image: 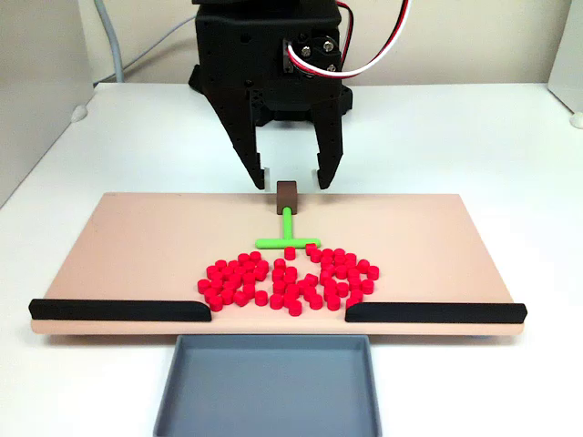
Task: Grasp a green tool by the dark brown handle.
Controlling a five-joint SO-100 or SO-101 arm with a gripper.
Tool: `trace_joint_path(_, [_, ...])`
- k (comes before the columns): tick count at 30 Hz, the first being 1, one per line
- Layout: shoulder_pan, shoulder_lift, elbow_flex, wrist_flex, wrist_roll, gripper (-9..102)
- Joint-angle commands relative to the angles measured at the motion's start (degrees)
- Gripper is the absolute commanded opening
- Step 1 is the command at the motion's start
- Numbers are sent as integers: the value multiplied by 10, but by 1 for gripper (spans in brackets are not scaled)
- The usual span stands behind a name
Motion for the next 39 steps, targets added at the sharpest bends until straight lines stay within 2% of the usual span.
trace_joint_path(1, [8, 4, -3, 0, -8, 19])
trace_joint_path(39, [-1, -6, -10, -10, 2, 16])
